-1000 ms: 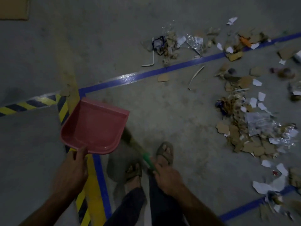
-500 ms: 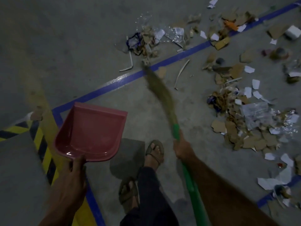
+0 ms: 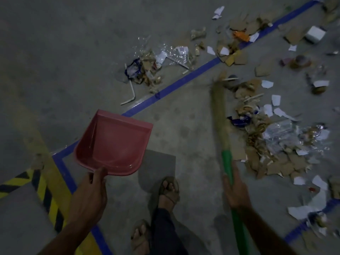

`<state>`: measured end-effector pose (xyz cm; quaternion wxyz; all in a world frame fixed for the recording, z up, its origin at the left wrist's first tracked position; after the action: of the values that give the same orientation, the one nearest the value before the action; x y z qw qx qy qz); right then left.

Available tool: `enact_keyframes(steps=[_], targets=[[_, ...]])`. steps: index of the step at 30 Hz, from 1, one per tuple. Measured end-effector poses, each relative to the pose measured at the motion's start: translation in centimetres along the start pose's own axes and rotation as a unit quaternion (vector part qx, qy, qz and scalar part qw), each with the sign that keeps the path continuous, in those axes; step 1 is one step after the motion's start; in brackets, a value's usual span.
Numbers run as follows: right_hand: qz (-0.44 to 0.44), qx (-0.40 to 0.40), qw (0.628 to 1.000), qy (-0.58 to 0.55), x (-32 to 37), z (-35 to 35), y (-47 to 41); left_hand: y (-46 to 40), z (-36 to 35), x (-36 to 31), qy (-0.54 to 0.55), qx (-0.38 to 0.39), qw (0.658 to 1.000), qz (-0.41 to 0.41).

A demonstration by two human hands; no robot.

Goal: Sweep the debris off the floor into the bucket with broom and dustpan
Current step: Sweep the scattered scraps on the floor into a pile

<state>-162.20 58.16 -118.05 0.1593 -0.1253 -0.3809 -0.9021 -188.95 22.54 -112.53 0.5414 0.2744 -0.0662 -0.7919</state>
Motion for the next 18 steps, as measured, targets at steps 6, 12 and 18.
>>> enact_keyframes(steps=[6,12,18], targets=[[0.159,0.145,0.97,0.115,6.9,-10.9,3.7,-2.0,3.7,1.1,-0.025,-0.033,0.999,0.003],[0.219,0.22,0.929,0.199,17.6,-17.7,1.0,-3.9,6.2,7.5,-0.057,-0.023,0.998,0.033],[-0.031,0.111,0.991,0.072,13.7,-14.3,-5.9,-8.8,7.8,10.3,-0.07,0.002,0.997,-0.032]])
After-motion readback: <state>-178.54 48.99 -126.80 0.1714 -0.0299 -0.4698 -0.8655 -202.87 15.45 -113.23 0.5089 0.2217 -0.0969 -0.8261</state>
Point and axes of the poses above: each hand's wrist, its own y-axis away from the middle knuckle, its own z-axis out of the back of the hand, x = y × z, the point moved 4 cm from there along -y, towards the middle knuckle, and after that the axes turned 8 degrees about y, right-handed, at the moved point
